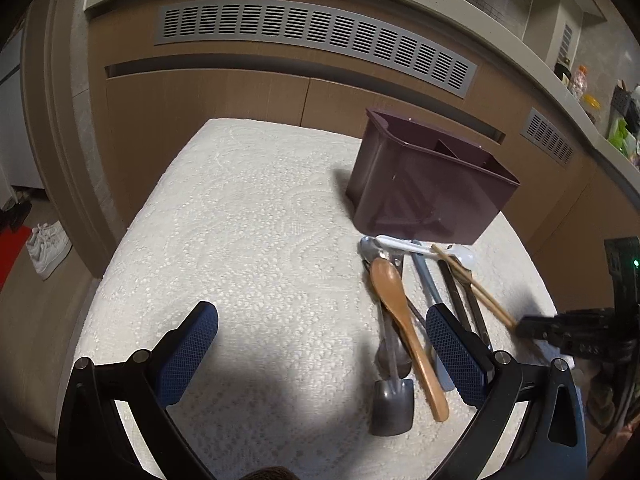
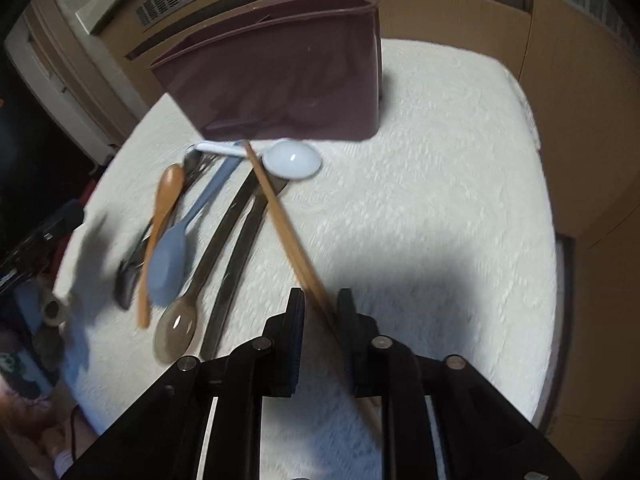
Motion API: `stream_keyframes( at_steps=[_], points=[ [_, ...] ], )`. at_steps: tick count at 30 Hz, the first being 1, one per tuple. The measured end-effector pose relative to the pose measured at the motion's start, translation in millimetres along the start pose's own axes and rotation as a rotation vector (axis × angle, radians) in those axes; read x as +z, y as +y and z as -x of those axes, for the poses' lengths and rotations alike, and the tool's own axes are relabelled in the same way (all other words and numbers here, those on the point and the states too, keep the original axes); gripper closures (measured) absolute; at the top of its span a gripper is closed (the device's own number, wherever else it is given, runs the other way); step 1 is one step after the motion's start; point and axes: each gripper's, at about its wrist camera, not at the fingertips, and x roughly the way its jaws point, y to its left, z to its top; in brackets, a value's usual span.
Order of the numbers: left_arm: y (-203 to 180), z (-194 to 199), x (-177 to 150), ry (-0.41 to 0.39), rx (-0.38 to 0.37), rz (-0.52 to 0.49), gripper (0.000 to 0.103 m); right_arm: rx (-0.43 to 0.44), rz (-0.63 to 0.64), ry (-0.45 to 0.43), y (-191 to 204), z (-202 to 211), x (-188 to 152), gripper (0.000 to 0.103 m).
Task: Organize utensils
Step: 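Grasp the wooden spoon with the left gripper while the right gripper grasps a wooden chopstick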
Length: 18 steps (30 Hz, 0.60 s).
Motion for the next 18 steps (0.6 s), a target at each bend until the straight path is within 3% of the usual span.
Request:
stream_keyframes(
  at_steps=[3,7,10,14,18],
  points=[
    [-6.2,0.3,1.8,-0.007,0.011,-0.011,0.0,0.069,0.048,-0.012,12.8,13.9,-13.2,0.085],
    [-12.0,0.5,4.3,-0.018,0.012,-0.008,0.0,-0.031,0.173,-0.135,38.2,22.9,-13.9,0.085],
    [-14.0,-0.1,5.3,-0.014,0.008,0.001,0.0,-0.043,0.245,-0.164,52.3,19.0,-0.6,0.085],
    [-12.9,-3.9,3.0,0.028,0.024,-0.022,0.0,0.02,0.323,-0.137,69.2,-1.4,17.7,0.085],
    [-7.9,-6.0,-4.5,0.057,0.05,-0.045,0.0,-0.022,0.335,-0.099,76.9,-31.3,35.0,0.085]
  ],
)
